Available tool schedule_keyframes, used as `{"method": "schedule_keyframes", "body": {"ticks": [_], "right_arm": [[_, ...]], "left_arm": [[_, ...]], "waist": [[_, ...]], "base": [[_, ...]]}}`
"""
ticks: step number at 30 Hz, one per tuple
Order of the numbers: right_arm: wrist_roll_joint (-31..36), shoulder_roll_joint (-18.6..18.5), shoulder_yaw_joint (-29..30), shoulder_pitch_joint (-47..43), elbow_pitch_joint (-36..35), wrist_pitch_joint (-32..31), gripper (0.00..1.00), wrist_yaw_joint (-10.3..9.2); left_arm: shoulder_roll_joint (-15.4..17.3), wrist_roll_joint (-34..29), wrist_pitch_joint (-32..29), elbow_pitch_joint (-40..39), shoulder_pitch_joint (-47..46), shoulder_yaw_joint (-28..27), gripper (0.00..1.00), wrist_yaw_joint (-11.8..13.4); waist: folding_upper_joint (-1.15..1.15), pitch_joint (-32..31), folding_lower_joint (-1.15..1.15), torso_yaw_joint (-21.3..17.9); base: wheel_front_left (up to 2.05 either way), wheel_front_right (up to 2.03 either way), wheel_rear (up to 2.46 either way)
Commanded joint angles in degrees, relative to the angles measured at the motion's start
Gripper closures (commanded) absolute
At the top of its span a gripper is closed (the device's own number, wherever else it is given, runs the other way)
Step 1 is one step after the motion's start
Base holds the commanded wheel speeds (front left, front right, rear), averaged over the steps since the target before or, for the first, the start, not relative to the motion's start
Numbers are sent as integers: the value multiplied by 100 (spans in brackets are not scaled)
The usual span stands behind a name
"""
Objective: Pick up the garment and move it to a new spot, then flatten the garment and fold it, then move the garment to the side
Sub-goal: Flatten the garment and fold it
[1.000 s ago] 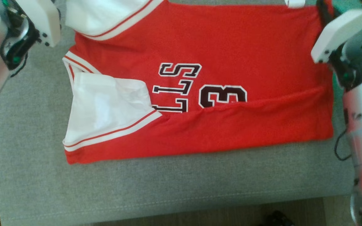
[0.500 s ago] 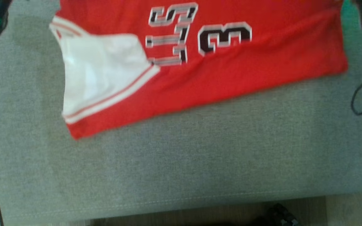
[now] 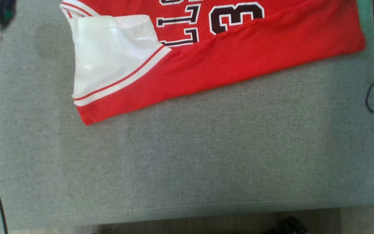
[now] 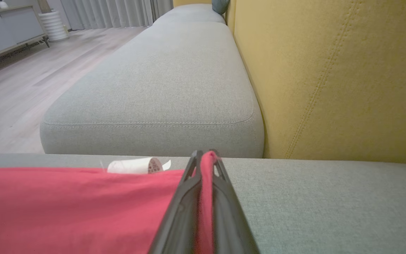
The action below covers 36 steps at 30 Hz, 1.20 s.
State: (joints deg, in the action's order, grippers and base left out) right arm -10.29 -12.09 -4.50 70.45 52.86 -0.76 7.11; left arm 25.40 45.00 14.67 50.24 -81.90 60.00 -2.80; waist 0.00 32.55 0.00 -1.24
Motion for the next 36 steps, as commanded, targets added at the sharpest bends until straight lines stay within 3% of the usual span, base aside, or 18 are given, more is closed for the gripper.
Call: {"method": "schedule_keyframes", "body": {"ticks": [1,10,19,26,36], "right_arm": [[-116,-8,-80,-120,-136,80,100,37],[-842,-373,-629,-847,-119,89,100,37],[-1523,-950,-1350,-1842,-284,-433,100,37],[-1814,-1346,-1760,-2278,-424,-663,100,37],[-1845,-1604,-2446,-2518,-510,-815,100,37]], "left_arm": [[306,-77,31,-134,-46,-265,100,-11],[494,-446,32,-719,1012,-492,100,-184],[698,-488,4,-1310,2191,-246,100,-253],[831,-414,-247,-1951,2890,43,100,-194],[965,-316,-597,-2518,3420,307,100,-76]], "waist": [[0,-112,0,30],[0,-722,0,268],[0,-1365,0,498],[0,-1567,0,587],[0,-1628,0,576]], "base": [[0,0,0],[0,0,0],[0,0,0],[0,0,0],[0,0,0]]}}
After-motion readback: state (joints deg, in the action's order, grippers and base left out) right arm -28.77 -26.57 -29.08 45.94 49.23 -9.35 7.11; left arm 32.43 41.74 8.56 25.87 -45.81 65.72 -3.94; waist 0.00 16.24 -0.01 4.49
